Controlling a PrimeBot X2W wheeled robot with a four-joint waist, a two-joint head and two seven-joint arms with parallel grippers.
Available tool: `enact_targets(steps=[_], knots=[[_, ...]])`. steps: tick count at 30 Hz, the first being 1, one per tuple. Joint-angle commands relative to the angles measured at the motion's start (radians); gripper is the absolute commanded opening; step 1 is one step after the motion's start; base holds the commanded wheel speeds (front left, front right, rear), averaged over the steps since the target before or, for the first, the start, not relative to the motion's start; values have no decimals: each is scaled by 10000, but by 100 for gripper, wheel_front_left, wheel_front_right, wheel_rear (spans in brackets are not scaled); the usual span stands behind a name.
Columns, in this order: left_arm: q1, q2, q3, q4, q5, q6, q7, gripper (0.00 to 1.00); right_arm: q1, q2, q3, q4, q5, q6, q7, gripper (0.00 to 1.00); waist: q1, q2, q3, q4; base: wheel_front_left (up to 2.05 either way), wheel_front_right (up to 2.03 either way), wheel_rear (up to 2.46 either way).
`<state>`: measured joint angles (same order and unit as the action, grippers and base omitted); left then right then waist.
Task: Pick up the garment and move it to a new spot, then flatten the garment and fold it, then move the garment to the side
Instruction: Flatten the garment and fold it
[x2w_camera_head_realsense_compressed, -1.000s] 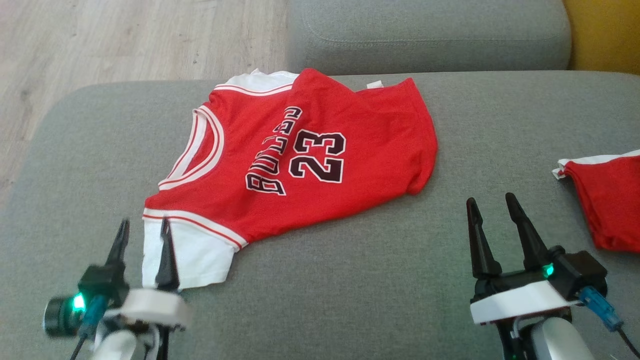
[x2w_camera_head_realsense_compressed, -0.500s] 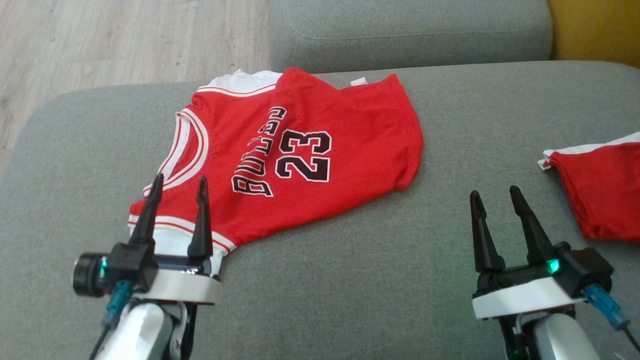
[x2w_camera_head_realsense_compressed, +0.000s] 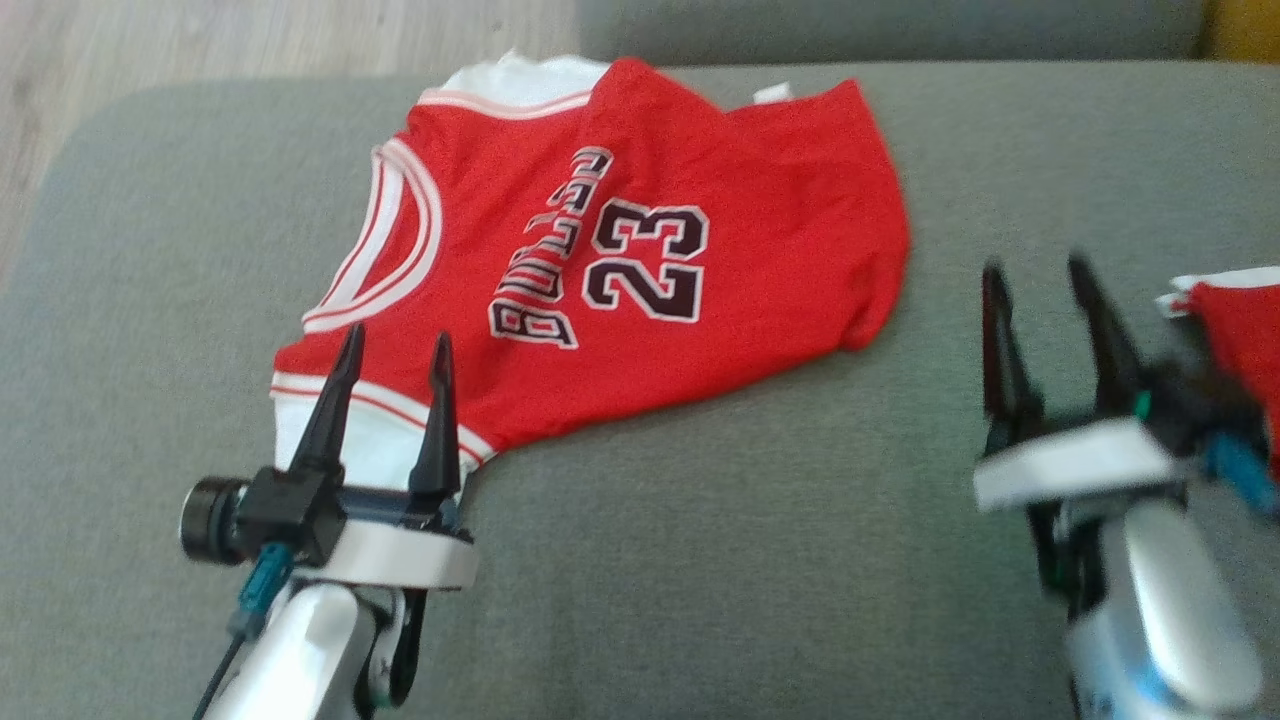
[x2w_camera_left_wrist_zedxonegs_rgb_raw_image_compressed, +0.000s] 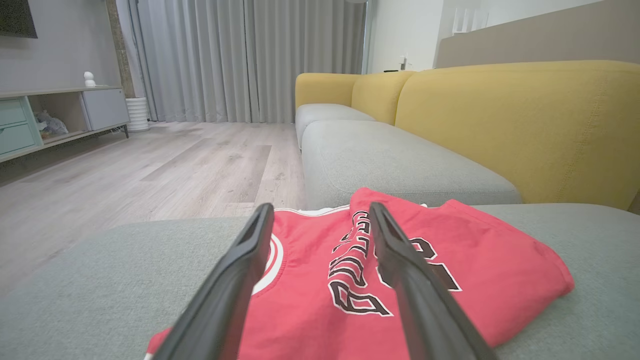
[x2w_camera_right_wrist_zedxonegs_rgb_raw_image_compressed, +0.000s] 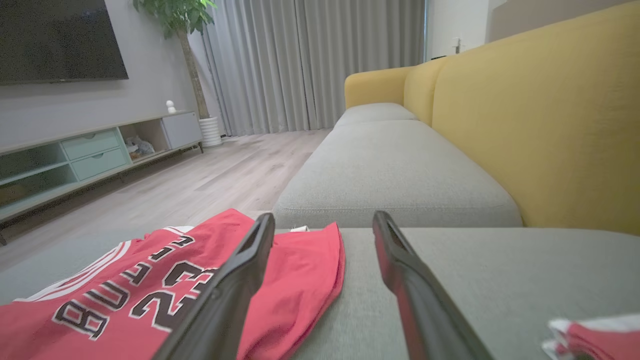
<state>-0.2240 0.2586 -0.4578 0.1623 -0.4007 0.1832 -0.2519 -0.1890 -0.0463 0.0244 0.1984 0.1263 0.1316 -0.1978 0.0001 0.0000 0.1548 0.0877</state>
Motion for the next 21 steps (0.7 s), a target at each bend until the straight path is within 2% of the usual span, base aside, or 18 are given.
enact_targets(steps=[1, 7, 10, 16, 21], knots=[[-566, 84, 311, -219, 103, -42, -95, 100, -739, -39, 186, -201, -127, -9, 129, 100, -1, 0, 445, 386, 0, 0, 0], [-975, -325, 291, -74, 282, -299, -97, 100, -2988, -169, -375, 1464, -998, -9, 1731, 100, -1, 0, 1207, 1026, 0, 0, 0], [-1142, -557, 330, -10, 380, -436, -97, 100, -3957, -345, -692, 2574, -988, -9, 2571, 100, -1, 0, 1488, 1313, 0, 0, 0], [-1368, -1030, 453, 140, 576, -722, -98, 100, -5296, -1166, -923, 4817, -1007, -9, 3875, 100, -1, 0, 1878, 1800, 0, 0, 0], [-1424, -1354, 627, 340, 761, -1017, -98, 100, -6127, -1694, -468, 6313, -725, -9, 4484, 100, -1, 0, 2126, 2065, 0, 0, 0]])
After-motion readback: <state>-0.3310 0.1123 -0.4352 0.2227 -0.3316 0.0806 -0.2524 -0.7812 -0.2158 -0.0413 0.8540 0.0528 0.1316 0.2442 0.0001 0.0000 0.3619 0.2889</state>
